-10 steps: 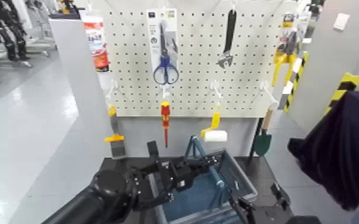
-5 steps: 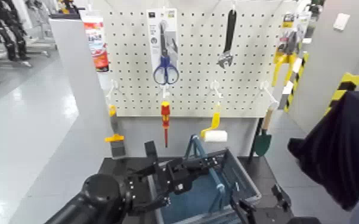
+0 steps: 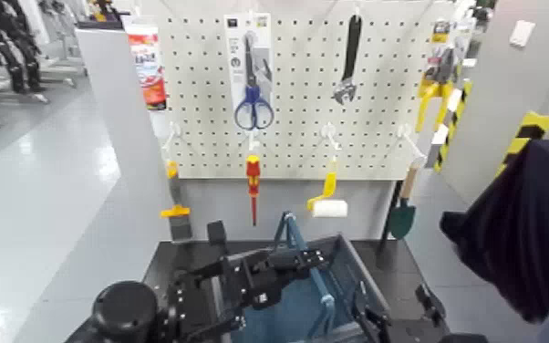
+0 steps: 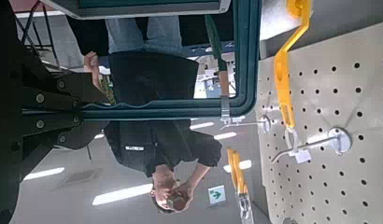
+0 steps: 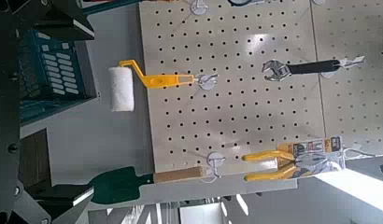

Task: Grasp the handle of the crate.

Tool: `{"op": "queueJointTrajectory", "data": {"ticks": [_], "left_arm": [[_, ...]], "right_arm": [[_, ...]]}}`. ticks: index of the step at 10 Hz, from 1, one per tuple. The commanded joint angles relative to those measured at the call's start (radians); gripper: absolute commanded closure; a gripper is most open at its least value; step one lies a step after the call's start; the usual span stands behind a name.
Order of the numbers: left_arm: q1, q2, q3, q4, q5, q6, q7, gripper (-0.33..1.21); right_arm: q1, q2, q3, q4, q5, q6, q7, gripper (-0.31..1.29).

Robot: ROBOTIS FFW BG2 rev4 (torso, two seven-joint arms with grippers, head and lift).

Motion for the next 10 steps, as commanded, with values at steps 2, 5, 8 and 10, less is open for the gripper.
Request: {"op": "queueJointTrajectory", "data": {"ticks": [2, 5, 8, 10], "left_arm": [[0.078, 0.024, 0.024, -0.119, 0.046, 0.029, 0.043, 1.17], [0.179, 0.041, 0.098, -0.213, 0.088, 0.041, 0.115, 1.17], [0.221, 0.065, 0.129, -0.264, 0.125, 0.061, 0.150, 1.17], [0.232, 0.067, 0.130, -0.271, 0.142, 0.063, 0.150, 1.17]], "right_arm": [[0.002, 0.001, -0.001, 0.000, 0.007, 0.006, -0.003, 0.14], [0.002, 0.001, 0.002, 0.003, 0.007, 0.011, -0.005, 0.14], [0.001, 0.000, 0.007, -0.002, 0.005, 0.026, -0.008, 0.14], [0.001, 0.000, 0.008, -0.002, 0.005, 0.028, -0.008, 0.14]]}}
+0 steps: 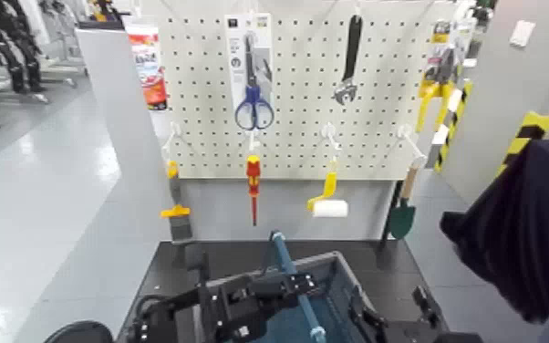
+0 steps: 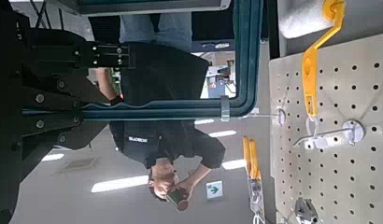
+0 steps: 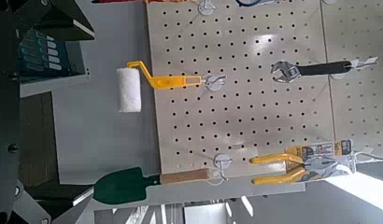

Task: Grasp the handle of the crate.

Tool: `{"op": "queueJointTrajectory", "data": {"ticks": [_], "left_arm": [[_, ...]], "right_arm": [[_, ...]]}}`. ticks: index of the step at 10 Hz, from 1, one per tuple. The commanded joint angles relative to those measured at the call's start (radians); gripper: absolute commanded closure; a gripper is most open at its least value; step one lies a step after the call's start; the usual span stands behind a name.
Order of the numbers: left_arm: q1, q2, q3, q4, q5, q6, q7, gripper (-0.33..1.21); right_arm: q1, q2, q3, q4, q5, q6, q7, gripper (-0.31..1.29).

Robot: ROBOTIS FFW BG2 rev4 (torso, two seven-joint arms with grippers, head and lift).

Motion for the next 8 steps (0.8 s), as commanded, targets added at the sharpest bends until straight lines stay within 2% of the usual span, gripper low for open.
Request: {"op": "queueJointTrajectory", "data": {"ticks": [1, 8], "left_arm": [[0.008, 0.003, 0.002, -0.011, 0.012, 0.004, 0.000, 1.17], [0.002, 0.006, -0.003, -0.005, 0.012, 0.007, 0.000, 1.17]], "right_arm": [[0.000, -0.002, 0.001, 0.000, 0.000, 0.001, 0.000, 0.14], [-0.003, -0.002, -0.005, 0.001, 0.020, 0.004, -0.002, 0.14]]}}
